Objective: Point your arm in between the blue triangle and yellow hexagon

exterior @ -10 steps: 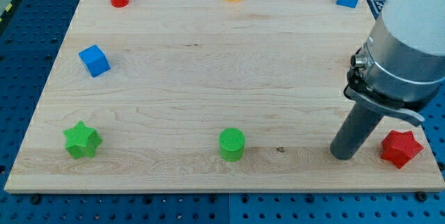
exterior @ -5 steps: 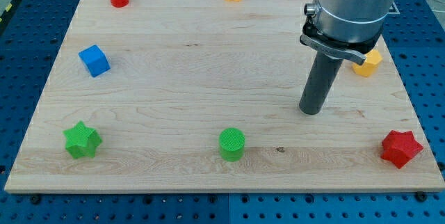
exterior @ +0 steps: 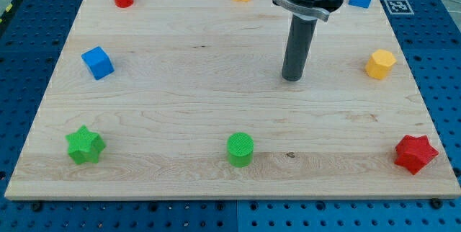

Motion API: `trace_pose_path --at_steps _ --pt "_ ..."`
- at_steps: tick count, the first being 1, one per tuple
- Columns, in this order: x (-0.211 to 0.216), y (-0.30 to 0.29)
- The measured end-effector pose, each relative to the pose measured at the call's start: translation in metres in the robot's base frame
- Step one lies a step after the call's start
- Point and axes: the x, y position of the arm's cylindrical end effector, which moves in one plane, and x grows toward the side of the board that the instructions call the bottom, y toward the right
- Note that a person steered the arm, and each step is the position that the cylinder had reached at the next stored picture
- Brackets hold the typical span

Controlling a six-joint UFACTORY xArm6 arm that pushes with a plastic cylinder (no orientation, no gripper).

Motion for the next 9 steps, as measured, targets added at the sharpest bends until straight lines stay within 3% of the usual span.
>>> trace_pose_path --at_steps 3,4,9 --pt "-0.015 0.009" --pt "-0.044 0.008" --pt "-0.109 0.033"
